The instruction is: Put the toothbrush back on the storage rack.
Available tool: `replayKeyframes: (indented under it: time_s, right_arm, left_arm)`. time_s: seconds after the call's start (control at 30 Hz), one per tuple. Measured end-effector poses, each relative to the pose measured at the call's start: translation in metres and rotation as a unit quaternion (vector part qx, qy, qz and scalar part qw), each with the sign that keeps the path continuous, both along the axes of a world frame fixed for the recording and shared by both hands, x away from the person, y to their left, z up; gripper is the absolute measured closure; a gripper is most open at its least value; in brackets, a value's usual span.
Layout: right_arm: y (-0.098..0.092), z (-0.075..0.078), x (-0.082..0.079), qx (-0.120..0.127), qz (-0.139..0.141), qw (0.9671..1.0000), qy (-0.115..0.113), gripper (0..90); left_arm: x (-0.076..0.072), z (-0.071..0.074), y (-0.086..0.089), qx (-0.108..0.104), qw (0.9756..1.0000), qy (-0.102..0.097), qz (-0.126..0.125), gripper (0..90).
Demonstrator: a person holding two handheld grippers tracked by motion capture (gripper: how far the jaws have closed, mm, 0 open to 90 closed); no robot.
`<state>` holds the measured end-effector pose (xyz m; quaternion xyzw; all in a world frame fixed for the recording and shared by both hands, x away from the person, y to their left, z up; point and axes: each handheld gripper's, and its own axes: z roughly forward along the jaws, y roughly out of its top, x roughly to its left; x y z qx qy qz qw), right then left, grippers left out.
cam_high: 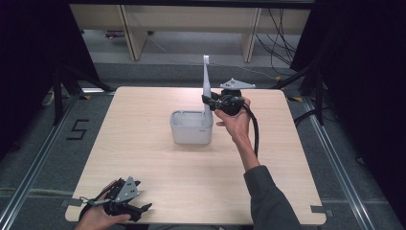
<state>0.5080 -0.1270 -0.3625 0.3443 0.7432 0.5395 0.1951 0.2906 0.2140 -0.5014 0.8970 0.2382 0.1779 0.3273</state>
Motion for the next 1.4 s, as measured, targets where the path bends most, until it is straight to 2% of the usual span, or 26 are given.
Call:
replayKeyframes:
  time_s: [0.07, 0.13, 0.17, 0.23, 0.47, 0.5, 0.67, 0.7, 0.73, 0.83, 0.87, 0.97, 1.0, 1.03, 1.1, 1.13, 1.2, 1.23, 1.27, 1.3, 1.33, 1.37, 1.4]
  right_arm:
    - [0.001, -0.001, 0.000, 0.002, -0.004, 1.0000, 0.006, 66.8]
    - [0.002, -0.002, 0.002, -0.001, -0.009, 1.0000, -0.003, 66.8]
    - [0.002, -0.003, 0.003, 0.004, -0.006, 1.0000, 0.006, 66.8]
    - [0.003, -0.005, 0.005, 0.003, -0.012, 0.9999, 0.008, 66.8]
    - [0.004, -0.012, 0.010, 0.001, -0.010, 0.9999, 0.008, 66.7]
    - [0.005, -0.013, 0.010, 0.001, -0.009, 0.9999, 0.014, 66.7]
    - [0.006, -0.015, 0.011, -0.007, -0.013, 0.9998, 0.015, 66.7]
    - [0.006, -0.016, 0.011, -0.012, -0.013, 0.9998, 0.009, 66.7]
    - [0.008, -0.017, 0.011, -0.007, -0.014, 0.9997, 0.016, 66.7]
    - [0.007, -0.019, 0.010, -0.012, -0.017, 0.9997, 0.014, 66.7]
    - [0.007, -0.021, 0.010, -0.006, -0.018, 0.9997, 0.017, 66.7]
    - [0.006, -0.024, 0.010, -0.018, -0.019, 0.9995, 0.017, 66.6]
    - [0.006, -0.024, 0.010, -0.015, -0.018, 0.9994, 0.024, 66.7]
    - [0.006, -0.026, 0.009, -0.015, -0.023, 0.9994, 0.018, 66.7]
    - [0.005, -0.027, 0.010, -0.029, -0.020, 0.9992, 0.015, 66.7]
    - [0.005, -0.028, 0.010, -0.033, -0.022, 0.9991, 0.018, 66.7]
    - [0.005, -0.029, 0.008, -0.026, -0.027, 0.9990, 0.026, 66.7]
    - [0.004, -0.030, 0.009, -0.038, -0.023, 0.9989, 0.016, 66.7]
    - [0.004, -0.030, 0.007, -0.039, -0.024, 0.9986, 0.024, 66.7]
    - [0.004, -0.031, 0.007, -0.035, -0.024, 0.9988, 0.024, 66.7]
    - [0.004, -0.032, 0.008, -0.040, -0.019, 0.9988, 0.018, 66.6]
    - [0.003, -0.032, 0.007, -0.045, -0.021, 0.9986, 0.018, 66.6]
    - [0.004, -0.034, 0.006, -0.039, -0.023, 0.9987, 0.024, 66.7]
  left_arm:
    - [0.000, 0.000, 0.000, -0.002, 1.0000, 0.003, 0.004, 16.3]
    - [0.000, 0.000, 0.000, -0.001, 1.0000, 0.000, 0.000, 16.2]
    - [0.000, 0.000, 0.000, 0.000, 1.0000, 0.000, -0.001, 16.3]
    - [0.000, 0.000, 0.000, 0.002, 1.0000, 0.001, -0.001, 16.3]
    - [0.000, 0.000, 0.000, 0.002, 1.0000, 0.001, -0.002, 16.2]
    - [0.000, 0.000, 0.000, 0.001, 1.0000, 0.001, -0.001, 16.3]
    - [0.000, 0.000, 0.000, -0.001, 1.0000, 0.000, -0.001, 16.3]
    - [0.000, 0.000, 0.000, 0.000, 1.0000, 0.000, -0.002, 16.3]
    - [0.000, 0.000, 0.000, 0.001, 1.0000, 0.000, -0.002, 16.3]
    - [0.000, 0.000, 0.000, 0.001, 1.0000, 0.000, -0.001, 16.3]
    - [0.000, 0.000, 0.000, 0.001, 1.0000, 0.000, -0.003, 16.3]
    - [0.000, 0.000, 0.000, 0.002, 1.0000, 0.001, -0.002, 16.3]
    - [0.000, 0.000, 0.000, 0.006, 1.0000, 0.000, -0.002, 16.3]
    - [0.000, 0.000, 0.000, 0.002, 1.0000, 0.001, -0.002, 16.2]
    - [0.000, 0.000, 0.000, 0.009, 0.9999, 0.002, -0.006, 16.3]
    - [0.000, 0.000, 0.000, 0.004, 1.0000, 0.003, -0.005, 16.3]
    - [0.000, 0.000, 0.000, 0.006, 1.0000, 0.000, -0.002, 16.3]
    - [0.000, 0.000, 0.000, 0.001, 1.0000, 0.001, -0.001, 16.3]
    - [0.000, 0.000, 0.000, 0.003, 1.0000, 0.001, -0.002, 16.2]
    - [-0.001, 0.000, 0.000, 0.004, 1.0000, 0.003, -0.005, 16.3]
    - [0.000, 0.000, 0.000, 0.005, 1.0000, 0.003, -0.004, 16.3]
    - [0.000, 0.000, 0.000, 0.006, 1.0000, 0.000, -0.002, 16.3]
    - [0.000, 0.000, 0.000, 0.003, 1.0000, 0.000, -0.001, 16.3]
